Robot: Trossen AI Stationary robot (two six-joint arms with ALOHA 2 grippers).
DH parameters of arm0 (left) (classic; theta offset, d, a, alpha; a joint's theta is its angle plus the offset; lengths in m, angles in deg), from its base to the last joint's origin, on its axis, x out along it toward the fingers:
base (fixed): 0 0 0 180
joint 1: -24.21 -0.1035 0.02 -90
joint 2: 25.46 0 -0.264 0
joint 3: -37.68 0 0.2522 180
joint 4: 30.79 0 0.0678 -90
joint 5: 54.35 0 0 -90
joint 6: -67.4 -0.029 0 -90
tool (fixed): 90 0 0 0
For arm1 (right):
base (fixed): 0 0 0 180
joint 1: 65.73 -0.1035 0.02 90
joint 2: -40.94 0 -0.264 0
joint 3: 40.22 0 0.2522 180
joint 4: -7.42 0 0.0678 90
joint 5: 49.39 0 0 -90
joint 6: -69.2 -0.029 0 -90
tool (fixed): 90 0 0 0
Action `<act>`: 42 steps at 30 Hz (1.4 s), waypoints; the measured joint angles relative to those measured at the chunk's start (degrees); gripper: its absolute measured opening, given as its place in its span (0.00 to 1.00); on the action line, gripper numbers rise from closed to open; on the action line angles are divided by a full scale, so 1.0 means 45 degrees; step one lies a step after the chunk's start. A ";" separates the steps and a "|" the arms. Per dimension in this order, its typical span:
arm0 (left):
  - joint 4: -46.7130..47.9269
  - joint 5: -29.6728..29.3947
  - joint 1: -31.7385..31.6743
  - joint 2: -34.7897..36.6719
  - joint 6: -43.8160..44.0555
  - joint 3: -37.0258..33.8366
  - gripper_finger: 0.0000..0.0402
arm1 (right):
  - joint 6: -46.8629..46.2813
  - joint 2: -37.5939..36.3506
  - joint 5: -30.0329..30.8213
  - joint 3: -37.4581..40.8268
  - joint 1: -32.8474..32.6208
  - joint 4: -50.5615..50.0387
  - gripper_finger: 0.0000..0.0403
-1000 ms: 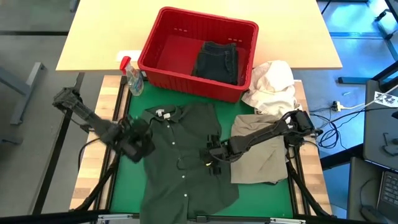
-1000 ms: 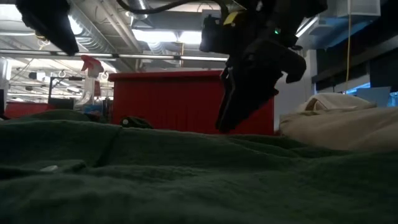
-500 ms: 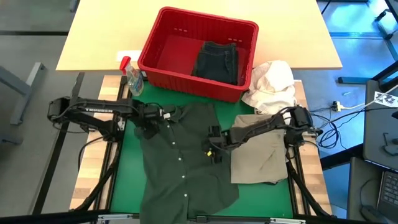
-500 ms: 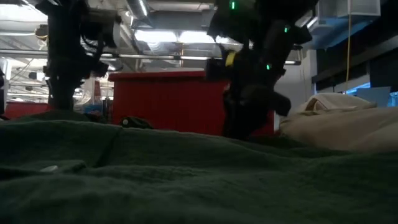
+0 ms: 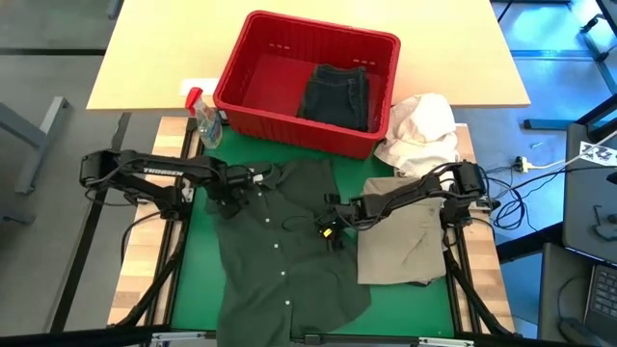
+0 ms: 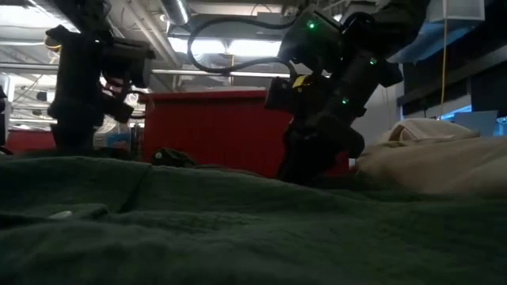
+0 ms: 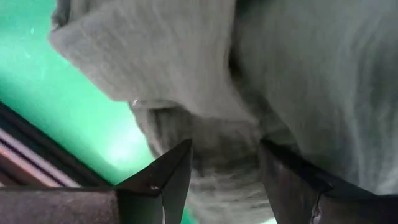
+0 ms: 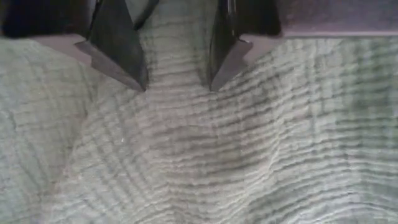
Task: Fold Laundry from Bin
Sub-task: Fold the green polo shirt
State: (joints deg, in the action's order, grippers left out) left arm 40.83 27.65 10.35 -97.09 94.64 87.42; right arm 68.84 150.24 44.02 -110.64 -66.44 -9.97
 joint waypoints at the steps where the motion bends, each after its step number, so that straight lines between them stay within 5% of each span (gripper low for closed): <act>1: -0.0159 0.0006 0.0002 -0.0109 0.0264 -0.0062 0.45 | 0.0000 0.0008 0.0002 0.0033 0.0000 -0.0014 0.44; 21: 0.0839 -0.1073 0.0270 -0.2118 0.2478 -0.0681 0.38 | 0.0204 -0.1250 0.0051 0.0183 -0.0097 -0.5775 0.44; 33: 0.3082 -0.2096 0.1597 -0.0331 0.2481 0.2615 0.33 | 0.0184 -0.3554 0.0561 -0.0398 -0.0087 -0.3101 0.44; 42: 0.0947 -0.3146 0.2752 0.1106 0.2584 0.3146 0.41 | -0.0131 -0.3616 0.0569 -0.0706 -0.0087 -0.1095 0.44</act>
State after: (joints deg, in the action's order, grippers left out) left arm 45.09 13.50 22.74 -92.11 106.27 101.58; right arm 68.25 133.97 46.58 -113.82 -66.83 -14.90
